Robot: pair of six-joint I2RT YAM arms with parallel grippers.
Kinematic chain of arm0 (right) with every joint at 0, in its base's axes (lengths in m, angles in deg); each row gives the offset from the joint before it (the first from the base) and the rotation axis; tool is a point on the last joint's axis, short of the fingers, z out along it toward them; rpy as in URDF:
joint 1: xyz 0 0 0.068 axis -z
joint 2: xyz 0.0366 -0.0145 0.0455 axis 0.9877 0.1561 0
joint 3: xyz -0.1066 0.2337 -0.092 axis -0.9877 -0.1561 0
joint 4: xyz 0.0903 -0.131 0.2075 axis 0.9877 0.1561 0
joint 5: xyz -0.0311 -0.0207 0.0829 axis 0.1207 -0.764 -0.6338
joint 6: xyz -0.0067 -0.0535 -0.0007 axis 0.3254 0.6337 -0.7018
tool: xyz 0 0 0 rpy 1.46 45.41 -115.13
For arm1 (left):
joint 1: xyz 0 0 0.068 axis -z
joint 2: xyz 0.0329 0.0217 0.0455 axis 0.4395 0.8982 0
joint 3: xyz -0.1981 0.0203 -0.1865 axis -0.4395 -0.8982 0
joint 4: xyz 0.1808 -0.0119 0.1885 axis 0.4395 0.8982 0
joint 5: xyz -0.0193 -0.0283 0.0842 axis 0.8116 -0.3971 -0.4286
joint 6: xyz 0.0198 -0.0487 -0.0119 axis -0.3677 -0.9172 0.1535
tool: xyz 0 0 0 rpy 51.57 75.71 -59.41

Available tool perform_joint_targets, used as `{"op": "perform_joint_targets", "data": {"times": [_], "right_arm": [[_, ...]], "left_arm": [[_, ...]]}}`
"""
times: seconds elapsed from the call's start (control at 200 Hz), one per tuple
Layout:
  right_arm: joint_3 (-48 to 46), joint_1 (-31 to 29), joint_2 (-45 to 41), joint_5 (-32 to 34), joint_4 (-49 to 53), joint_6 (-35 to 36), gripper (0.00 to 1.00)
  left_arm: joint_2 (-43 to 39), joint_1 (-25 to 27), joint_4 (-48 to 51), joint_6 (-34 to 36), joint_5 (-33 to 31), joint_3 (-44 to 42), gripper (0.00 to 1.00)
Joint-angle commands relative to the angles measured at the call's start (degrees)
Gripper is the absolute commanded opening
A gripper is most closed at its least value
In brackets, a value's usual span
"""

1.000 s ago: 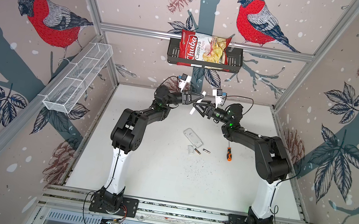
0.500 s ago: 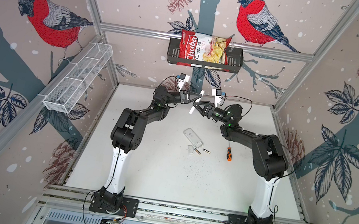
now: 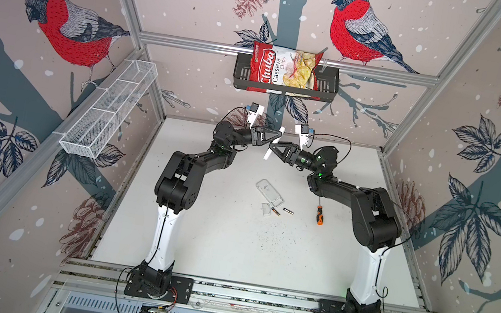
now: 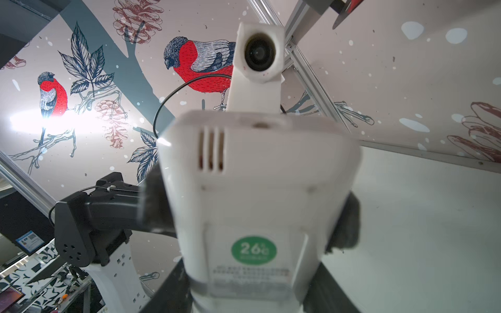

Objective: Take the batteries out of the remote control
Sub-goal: 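Grasp the remote with the right gripper while the left gripper releases it, then lower the remote face-down onto the table with the right gripper and release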

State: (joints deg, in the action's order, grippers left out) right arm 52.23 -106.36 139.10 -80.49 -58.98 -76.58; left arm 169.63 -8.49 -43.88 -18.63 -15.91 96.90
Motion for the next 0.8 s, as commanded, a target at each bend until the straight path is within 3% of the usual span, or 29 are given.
{"op": "perform_joint_targets", "data": {"times": [0.0, 0.11, 0.195, 0.34, 0.47, 0.635, 0.79], "right_arm": [[0.03, 0.5, -0.35, 0.65, 0.42, 1.43, 0.33], [-1.56, 1.33, -2.29, 0.39, 5.62, 4.8, 0.32], [-2.5, 1.94, -4.85, 0.33, 15.64, 11.55, 0.32], [1.17, 1.22, -8.75, 5.69, 47.11, 31.83, 0.32], [9.32, -1.68, -8.35, 14.66, 72.7, 46.99, 0.32], [15.95, -6.02, -6.14, 22.55, 89.82, 54.81, 0.31], [21.77, -13.22, -1.76, 31.67, 100.31, 58.75, 0.3]], "left_arm": [[-2.08, -0.46, 3.7, 5.53, -0.79, -0.89, 0.98], [-6.2, -2.02, 14.02, 15.47, -4.84, -3.76, 0.98], [-9.63, -3.7, 20.49, 21.58, -9.75, -6.84, 0.98], [-17.12, -6.39, 25.62, 27.06, -20.46, -15.24, 0.98], [-26.72, -6.34, 29.56, 32.47, -35.94, -26.82, 0.95], [-38.24, -4.95, 38.33, 35.11, -52.68, -39.03, 0.97], [-45.29, -2.32, 44.81, 37.25, -59.92, -46.26, 0.97]]}}
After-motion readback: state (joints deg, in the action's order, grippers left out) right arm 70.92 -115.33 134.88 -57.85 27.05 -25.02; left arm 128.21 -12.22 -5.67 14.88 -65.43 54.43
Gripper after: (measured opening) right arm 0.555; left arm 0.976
